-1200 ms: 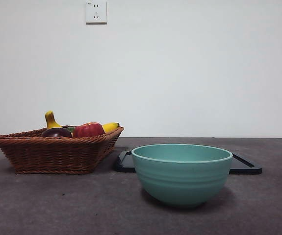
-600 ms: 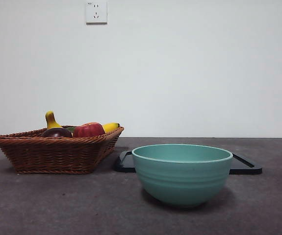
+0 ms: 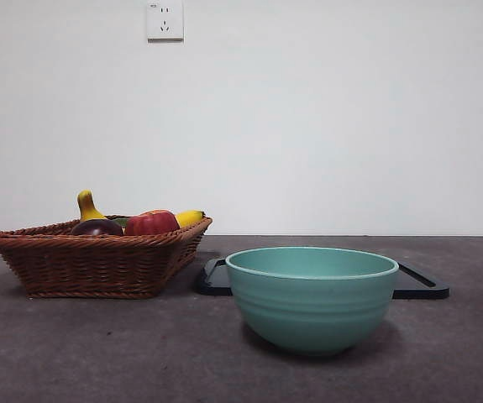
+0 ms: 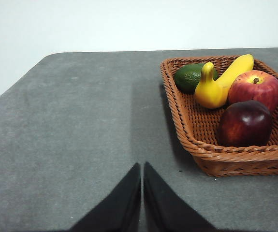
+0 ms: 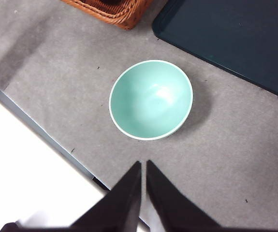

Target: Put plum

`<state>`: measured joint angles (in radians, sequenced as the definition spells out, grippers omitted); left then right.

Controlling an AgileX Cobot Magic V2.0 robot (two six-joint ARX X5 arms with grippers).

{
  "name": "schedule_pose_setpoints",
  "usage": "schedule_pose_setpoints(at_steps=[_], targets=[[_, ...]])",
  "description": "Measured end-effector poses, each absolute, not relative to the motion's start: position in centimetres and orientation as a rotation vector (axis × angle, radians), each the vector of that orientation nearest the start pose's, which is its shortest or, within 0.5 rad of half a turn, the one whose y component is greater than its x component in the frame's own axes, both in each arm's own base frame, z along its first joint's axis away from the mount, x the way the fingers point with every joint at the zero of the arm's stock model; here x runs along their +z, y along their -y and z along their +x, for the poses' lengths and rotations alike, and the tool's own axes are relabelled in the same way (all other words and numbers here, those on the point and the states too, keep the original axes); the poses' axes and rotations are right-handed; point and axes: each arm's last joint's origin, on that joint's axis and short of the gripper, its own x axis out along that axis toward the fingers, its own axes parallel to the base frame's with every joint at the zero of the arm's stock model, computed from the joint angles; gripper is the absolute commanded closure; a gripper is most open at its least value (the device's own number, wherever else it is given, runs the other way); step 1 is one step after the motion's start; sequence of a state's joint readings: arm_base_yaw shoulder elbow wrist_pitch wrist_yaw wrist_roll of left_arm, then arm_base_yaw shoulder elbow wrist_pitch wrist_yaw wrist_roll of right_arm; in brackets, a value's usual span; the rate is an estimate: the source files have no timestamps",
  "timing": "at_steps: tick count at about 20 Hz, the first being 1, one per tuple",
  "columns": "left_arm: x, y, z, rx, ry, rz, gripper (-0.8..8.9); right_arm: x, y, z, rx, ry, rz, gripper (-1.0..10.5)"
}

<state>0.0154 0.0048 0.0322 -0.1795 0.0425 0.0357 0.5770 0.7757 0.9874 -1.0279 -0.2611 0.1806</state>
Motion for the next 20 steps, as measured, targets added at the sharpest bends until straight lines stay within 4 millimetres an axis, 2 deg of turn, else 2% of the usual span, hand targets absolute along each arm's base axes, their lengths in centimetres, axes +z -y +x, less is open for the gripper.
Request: schedule_pose_setpoints(at_steps=[8,10,13,16,20], targets=[[15.7,0.0,9.5,-0.03,-0.151,0.031,8.06,33.0,-7.2,10.0,0.704,-0.864,0.014,9.4],[15.7,0.0,9.5,-0.03,-0.151,0.031,8.06,33.8,-6.3,10.0,0.663,-0.735,0.007,9.4],[15.7,0.0,9.5,-0.03,-0.151,0.031,8.06,34.3,-4.2,9.9,0.533,-0.432,0.056,9.4],[15.7,0.0,9.5,-0.03,-0.151,0.031,8.06,32.2,-2.3,9.8,0.367,-0.248,0.077,9.4],[15.7,0.0,9.5,-0.03,-0.151,0.031,8.06,26.9,-0.8,9.6,0.223,-0.088,0.057,9.4]])
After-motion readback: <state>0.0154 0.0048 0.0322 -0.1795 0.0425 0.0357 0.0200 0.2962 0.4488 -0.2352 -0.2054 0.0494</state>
